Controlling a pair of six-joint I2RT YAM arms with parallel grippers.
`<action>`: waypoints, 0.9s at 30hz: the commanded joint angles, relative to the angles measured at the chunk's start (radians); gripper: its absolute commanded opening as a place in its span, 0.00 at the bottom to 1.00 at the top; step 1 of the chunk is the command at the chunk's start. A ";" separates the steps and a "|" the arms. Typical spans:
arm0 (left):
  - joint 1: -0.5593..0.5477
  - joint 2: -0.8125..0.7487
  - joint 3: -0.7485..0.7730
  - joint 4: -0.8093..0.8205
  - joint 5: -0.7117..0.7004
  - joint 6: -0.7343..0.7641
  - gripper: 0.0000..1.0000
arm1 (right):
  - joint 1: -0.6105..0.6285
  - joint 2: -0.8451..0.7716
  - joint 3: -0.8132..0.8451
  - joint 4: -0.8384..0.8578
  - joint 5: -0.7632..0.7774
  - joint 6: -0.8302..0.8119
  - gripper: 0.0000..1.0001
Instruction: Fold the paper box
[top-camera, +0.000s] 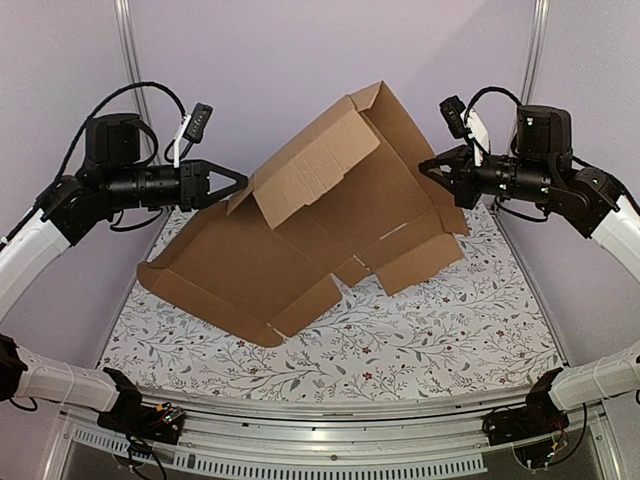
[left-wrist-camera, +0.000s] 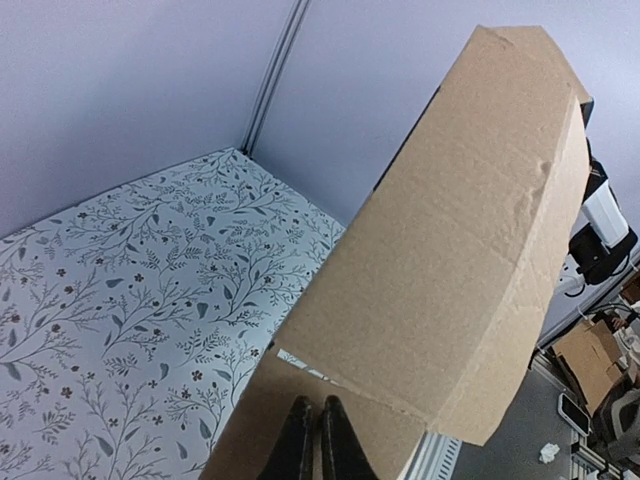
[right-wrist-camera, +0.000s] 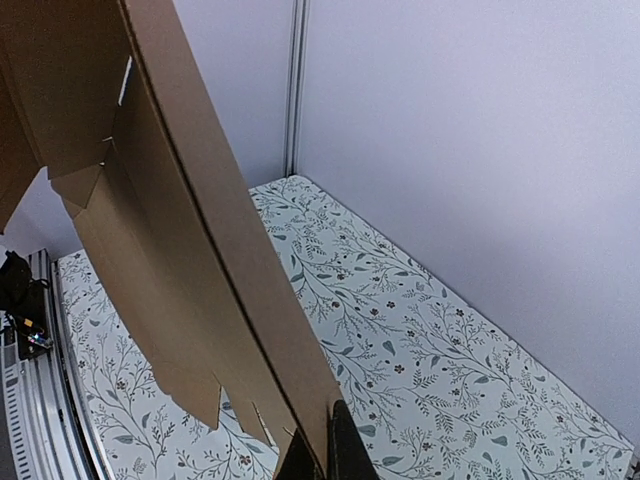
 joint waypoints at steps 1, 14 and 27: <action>-0.036 0.038 0.014 -0.033 -0.015 0.028 0.05 | 0.003 -0.003 0.061 0.069 -0.057 0.082 0.00; -0.073 0.097 0.010 -0.017 -0.083 0.044 0.03 | 0.004 -0.004 0.101 0.065 -0.098 0.140 0.00; -0.095 0.158 0.017 0.011 -0.208 0.037 0.00 | 0.006 -0.006 0.127 0.030 -0.152 0.159 0.00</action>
